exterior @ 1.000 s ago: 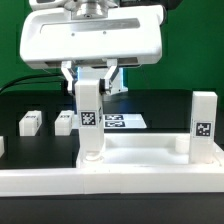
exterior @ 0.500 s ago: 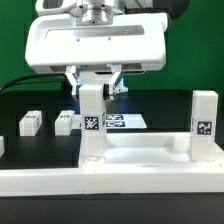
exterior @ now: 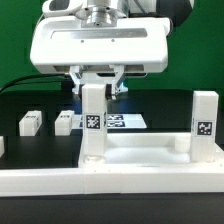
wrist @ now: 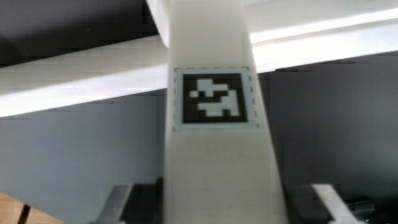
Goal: Assemble desk
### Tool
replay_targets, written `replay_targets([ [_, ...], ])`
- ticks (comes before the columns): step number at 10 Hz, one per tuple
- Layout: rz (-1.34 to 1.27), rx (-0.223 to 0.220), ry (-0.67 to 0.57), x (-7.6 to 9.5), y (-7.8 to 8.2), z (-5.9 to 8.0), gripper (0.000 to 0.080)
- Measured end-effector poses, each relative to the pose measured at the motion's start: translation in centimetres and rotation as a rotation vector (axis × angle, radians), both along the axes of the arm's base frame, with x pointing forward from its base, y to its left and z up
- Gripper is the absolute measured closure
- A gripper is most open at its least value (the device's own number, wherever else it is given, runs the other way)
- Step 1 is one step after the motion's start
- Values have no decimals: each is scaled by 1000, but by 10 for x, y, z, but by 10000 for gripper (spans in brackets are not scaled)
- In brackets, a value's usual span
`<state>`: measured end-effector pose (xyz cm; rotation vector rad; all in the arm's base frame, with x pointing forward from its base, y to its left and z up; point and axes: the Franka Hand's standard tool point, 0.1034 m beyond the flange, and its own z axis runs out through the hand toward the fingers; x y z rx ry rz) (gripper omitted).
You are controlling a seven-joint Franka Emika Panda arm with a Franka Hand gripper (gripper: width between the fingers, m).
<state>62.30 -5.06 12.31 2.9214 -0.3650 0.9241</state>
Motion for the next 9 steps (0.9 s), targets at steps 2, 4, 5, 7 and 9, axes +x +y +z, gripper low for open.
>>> replay_targets([
  [2,0,0,0,0,0,0,416],
  [4,0,0,0,0,0,0,186],
  [5,0,0,0,0,0,0,186],
  [7,0,0,0,0,0,0,157],
  [9,0,0,0,0,0,0,150],
])
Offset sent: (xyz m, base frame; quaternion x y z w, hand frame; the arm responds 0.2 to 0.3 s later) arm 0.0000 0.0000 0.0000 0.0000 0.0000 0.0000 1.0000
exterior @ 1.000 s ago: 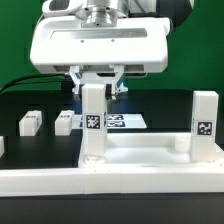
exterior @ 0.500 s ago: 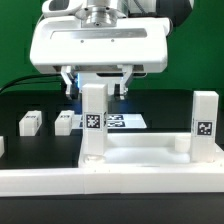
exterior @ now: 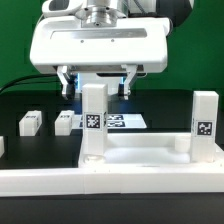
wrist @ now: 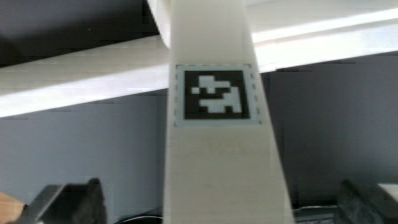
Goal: Assemble desk
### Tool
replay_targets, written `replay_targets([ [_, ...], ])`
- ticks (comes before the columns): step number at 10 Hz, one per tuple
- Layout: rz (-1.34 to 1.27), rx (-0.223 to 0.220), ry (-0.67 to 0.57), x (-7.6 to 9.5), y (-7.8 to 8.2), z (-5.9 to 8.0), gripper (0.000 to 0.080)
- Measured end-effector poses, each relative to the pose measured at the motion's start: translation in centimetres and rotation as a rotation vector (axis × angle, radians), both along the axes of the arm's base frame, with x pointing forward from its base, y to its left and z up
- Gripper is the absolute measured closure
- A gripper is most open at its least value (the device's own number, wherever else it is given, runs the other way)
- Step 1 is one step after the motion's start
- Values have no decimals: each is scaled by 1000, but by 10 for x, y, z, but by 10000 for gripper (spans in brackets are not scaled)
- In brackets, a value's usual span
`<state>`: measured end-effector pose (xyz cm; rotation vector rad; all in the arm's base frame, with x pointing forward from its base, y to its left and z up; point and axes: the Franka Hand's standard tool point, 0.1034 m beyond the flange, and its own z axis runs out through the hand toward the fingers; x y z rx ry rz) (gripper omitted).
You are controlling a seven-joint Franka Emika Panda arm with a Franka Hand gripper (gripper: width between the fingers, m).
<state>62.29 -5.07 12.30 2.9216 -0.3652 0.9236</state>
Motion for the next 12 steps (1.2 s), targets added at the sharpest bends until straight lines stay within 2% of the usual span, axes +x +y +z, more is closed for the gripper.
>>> replay_targets([
  [2,0,1,0,0,0,0,150],
  [3,7,32,40,0,6,-1,150],
  [4,10,88,107,4,11,1,150],
  [5,0,101,120,9,5,3,150],
  [6,-4,104,130,10,3,-1,150],
  [7,-11,170,226,5,11,-9,150],
  [8,-3,211,303,7,14,-9,150],
  [11,-1,297,501,3,0,-13,150],
  [12,-8,298,492,5,1,-10,150],
])
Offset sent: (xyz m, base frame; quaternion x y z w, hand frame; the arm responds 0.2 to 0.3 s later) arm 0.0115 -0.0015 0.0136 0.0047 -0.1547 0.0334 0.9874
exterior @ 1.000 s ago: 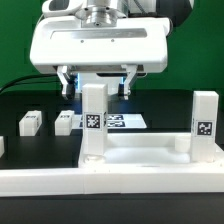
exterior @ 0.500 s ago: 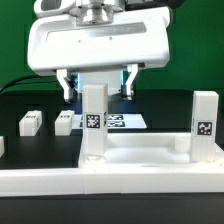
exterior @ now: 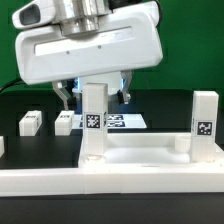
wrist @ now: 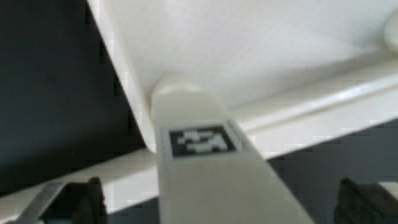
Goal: Assemble desk
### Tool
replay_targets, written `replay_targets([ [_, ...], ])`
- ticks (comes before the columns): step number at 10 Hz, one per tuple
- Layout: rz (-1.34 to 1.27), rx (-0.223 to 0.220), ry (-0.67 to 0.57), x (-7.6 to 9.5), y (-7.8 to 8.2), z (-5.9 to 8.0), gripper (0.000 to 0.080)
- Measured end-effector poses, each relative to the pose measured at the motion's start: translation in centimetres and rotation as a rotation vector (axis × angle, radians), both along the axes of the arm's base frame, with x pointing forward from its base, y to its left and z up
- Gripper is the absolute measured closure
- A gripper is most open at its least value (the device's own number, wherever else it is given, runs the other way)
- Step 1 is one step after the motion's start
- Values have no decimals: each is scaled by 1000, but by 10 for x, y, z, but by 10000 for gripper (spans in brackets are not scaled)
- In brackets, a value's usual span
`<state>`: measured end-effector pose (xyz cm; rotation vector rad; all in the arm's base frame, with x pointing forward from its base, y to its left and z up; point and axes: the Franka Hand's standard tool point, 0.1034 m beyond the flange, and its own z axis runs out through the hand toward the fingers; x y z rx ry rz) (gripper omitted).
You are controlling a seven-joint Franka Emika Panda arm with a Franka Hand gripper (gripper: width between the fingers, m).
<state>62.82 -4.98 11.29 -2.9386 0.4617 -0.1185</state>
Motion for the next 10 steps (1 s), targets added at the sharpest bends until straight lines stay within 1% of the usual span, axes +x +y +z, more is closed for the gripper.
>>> replay_targets([
  [1,-2,1,2,0,1,-1,150],
  [2,-26,4,5,-1,1,-1,282],
  [3,-25,4,5,-1,0,-1,282],
  [4,-87,10,14,-1,0,-1,421],
  [5,-179,16,29,-1,-4,-2,487],
  [7,-283,26,44,-2,-5,-2,493],
  [8,-386,39,60,-2,-6,-3,496],
  [9,-521,55,81,-2,-8,-3,496],
  [10,-698,81,108,-2,-7,-3,502],
])
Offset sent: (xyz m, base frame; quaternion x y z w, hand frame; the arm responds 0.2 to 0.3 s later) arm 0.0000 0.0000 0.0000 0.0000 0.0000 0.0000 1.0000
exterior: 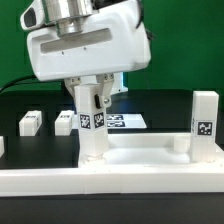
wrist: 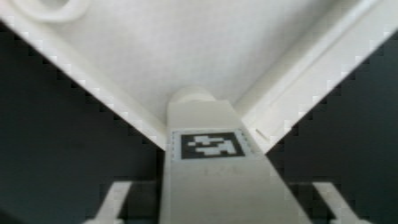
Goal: Assemble desk
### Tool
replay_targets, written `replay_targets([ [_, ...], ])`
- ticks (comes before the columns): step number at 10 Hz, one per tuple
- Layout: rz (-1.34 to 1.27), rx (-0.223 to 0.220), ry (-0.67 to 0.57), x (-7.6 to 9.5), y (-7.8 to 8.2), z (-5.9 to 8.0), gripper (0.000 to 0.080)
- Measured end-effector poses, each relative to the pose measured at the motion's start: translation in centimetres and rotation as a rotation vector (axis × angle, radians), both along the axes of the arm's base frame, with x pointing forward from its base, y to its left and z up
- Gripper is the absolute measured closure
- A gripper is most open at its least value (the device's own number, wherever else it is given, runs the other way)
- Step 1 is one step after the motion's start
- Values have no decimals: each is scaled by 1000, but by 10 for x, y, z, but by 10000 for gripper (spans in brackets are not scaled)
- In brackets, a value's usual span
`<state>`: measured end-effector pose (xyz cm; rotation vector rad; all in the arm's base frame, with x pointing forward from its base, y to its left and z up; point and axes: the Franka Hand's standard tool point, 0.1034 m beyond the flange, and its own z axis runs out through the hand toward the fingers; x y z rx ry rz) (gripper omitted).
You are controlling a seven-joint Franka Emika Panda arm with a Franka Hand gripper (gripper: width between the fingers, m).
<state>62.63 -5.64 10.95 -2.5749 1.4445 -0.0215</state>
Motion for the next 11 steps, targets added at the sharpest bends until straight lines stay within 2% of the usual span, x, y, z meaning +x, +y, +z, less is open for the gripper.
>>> replay_targets([
  [3,-489,119,62,0,4,-2,505],
  [5,-527,126,69,0,5,-2,505],
  [6,-507,124,65,0,5,-2,395],
  [7,-423,101,52,0,4,-2,258],
  [8,-257,62,27,0,4,-1,184],
  [10,5,12,-16,-4,8,0,157],
  [11,25,-13,-48,-9,4,0,152],
])
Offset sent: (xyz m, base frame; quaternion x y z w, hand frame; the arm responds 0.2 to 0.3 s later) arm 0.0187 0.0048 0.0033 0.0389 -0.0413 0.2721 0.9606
